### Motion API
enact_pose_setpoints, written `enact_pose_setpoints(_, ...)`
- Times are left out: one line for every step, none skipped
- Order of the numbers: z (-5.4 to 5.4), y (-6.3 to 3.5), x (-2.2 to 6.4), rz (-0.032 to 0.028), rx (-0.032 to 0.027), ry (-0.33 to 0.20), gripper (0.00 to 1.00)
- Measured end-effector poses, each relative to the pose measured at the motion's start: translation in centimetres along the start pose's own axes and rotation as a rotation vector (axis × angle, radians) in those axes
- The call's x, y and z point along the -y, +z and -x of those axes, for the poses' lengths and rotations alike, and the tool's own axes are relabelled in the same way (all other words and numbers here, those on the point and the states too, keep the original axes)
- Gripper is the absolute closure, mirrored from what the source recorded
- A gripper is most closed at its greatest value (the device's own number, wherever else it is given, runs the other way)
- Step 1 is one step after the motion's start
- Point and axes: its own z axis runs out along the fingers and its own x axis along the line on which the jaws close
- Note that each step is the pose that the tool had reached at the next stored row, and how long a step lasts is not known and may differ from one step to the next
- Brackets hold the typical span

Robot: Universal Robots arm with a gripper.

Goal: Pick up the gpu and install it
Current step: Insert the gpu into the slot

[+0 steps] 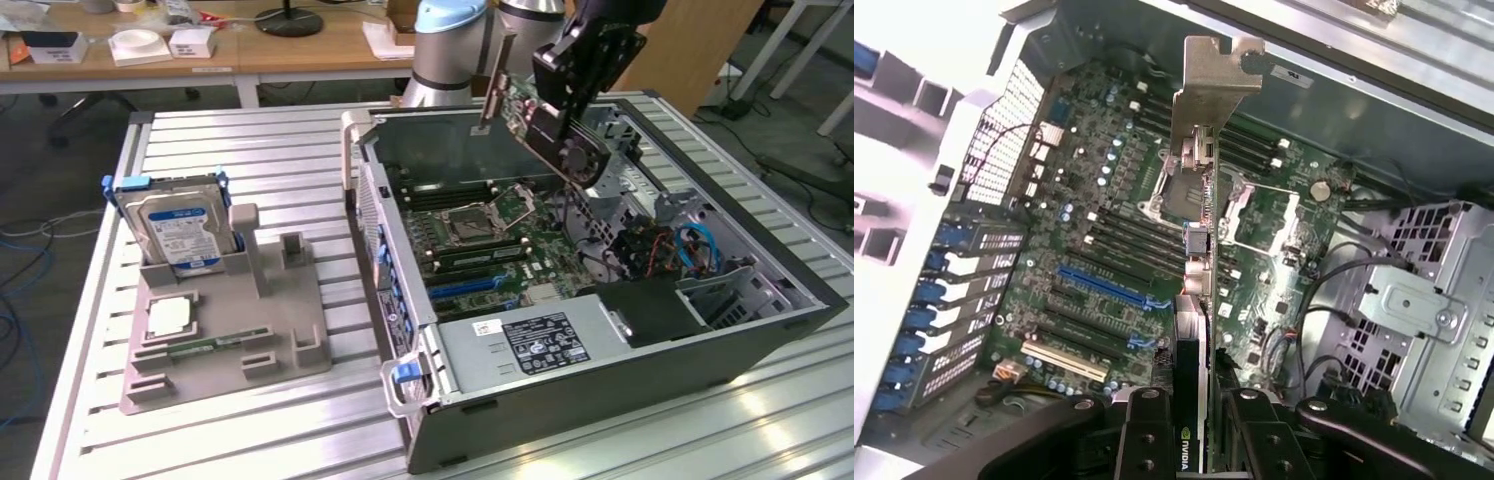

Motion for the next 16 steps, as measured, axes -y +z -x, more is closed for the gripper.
enact_pose_setpoints(0.00, 0.00, 0.00, 0.0002, -0.0004, -0.008, 0.74)
enact_pose_setpoints(0.00, 0.00, 0.01, 0.0004, -0.0009, -0.015, 0.74)
enact_pose_setpoints(0.00, 0.00, 0.01, 0.0005, -0.0013, -0.021, 0.74)
enact_pose_setpoints(0.00, 0.01, 0.01, 0.0007, -0.0016, -0.028, 0.74)
enact_pose_setpoints(0.00, 0.01, 0.02, 0.0008, -0.0021, -0.035, 0.74)
enact_pose_setpoints(-0.01, 0.00, 0.02, 0.0010, -0.0026, -0.042, 0.74)
enact_pose_setpoints(-0.01, 0.00, 0.02, 0.0010, -0.0031, -0.050, 0.74)
enact_pose_setpoints(-0.01, 0.00, 0.02, 0.0012, -0.0036, -0.058, 0.74)
enact_pose_setpoints(-0.01, 0.00, 0.02, 0.0013, -0.0041, -0.066, 0.74)
enact_pose_setpoints(-0.01, 0.00, 0.02, 0.0015, -0.0046, -0.074, 0.74)
enact_pose_setpoints(-0.01, 0.00, 0.03, 0.0016, -0.0051, -0.081, 0.74)
enact_pose_setpoints(-0.01, 0.00, 0.03, 0.0018, -0.0055, -0.089, 0.74)
enact_pose_setpoints(-0.01, 0.00, 0.03, 0.0020, -0.0060, -0.097, 0.74)
enact_pose_setpoints(-0.01, 0.00, 0.03, 0.0021, -0.0065, -0.104, 0.74)
enact_pose_setpoints(-0.01, 0.00, 0.03, 0.0023, -0.0070, -0.113, 0.74)
enact_pose_setpoints(-0.01, 0.00, 0.03, 0.0025, -0.0075, -0.122, 0.74)
